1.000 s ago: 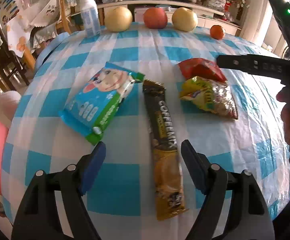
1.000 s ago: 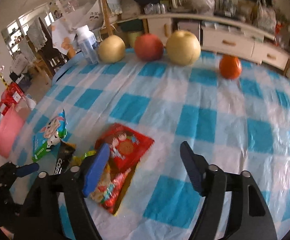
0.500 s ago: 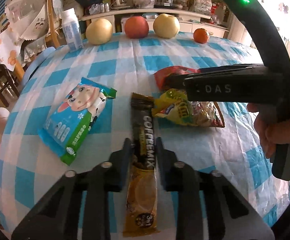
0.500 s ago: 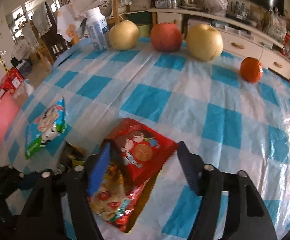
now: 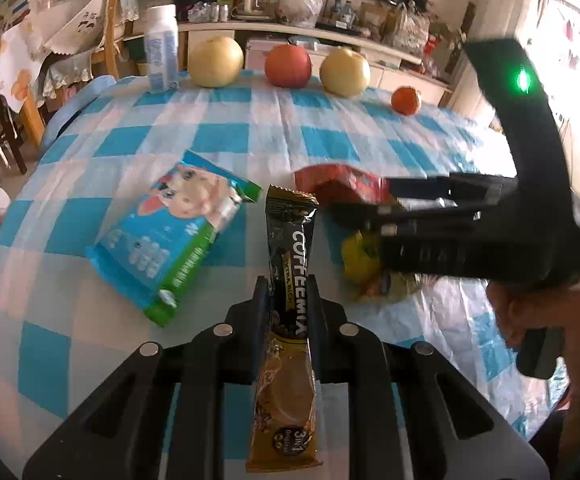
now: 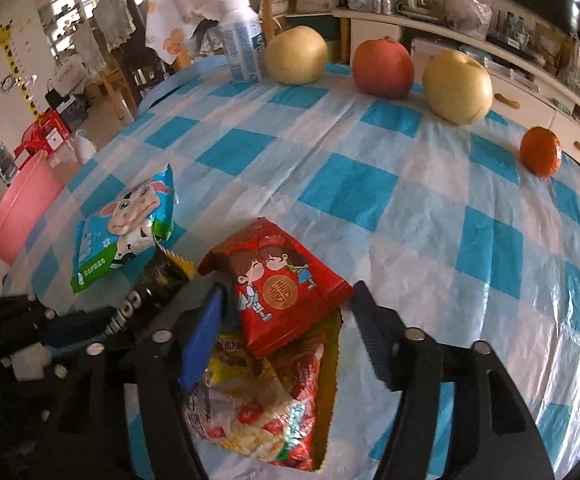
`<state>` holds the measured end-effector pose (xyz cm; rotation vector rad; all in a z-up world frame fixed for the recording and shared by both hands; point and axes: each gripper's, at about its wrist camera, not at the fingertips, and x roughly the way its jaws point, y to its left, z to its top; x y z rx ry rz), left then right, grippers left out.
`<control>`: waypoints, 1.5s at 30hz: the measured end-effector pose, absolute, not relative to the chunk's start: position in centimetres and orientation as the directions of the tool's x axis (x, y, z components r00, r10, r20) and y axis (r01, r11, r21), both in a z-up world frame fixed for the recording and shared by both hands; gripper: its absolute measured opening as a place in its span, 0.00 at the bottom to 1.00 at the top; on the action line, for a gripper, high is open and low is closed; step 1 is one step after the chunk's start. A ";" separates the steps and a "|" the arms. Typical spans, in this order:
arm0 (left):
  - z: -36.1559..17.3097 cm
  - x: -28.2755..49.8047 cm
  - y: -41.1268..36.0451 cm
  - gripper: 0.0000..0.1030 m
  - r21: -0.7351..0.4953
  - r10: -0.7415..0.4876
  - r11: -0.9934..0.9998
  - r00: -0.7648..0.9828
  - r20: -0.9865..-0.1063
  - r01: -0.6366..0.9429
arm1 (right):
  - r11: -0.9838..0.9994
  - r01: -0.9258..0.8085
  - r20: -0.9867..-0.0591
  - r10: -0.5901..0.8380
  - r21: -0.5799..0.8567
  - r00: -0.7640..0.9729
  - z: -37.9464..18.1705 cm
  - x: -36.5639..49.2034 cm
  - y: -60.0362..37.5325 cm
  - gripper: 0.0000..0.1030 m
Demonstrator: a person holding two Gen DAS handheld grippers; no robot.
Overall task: Collect trash
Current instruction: 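Carry the stick and wrapper over the pink bucket and open both tools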
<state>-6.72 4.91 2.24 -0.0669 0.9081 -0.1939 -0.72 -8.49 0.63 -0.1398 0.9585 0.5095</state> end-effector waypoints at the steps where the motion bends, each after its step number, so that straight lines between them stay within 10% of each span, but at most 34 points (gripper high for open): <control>1: 2.4 -6.7 5.2 0.19 -0.149 -0.200 0.980 0.601 -0.774 0.135 | 0.873 -0.477 -0.810 0.352 0.103 0.469 0.6 -0.8 -8.3 0.66; 14: 4.1 -6.4 7.5 0.19 -0.253 -0.269 0.960 0.635 -0.724 0.118 | 0.888 -0.450 -0.807 0.330 0.090 0.490 0.9 -0.8 -8.6 0.45; 45: 8.2 -8.7 23.1 0.19 -0.389 -0.235 0.921 0.793 -0.563 -0.004 | 0.911 -0.364 -0.688 0.391 0.195 0.612 6.2 -7.1 -2.9 0.44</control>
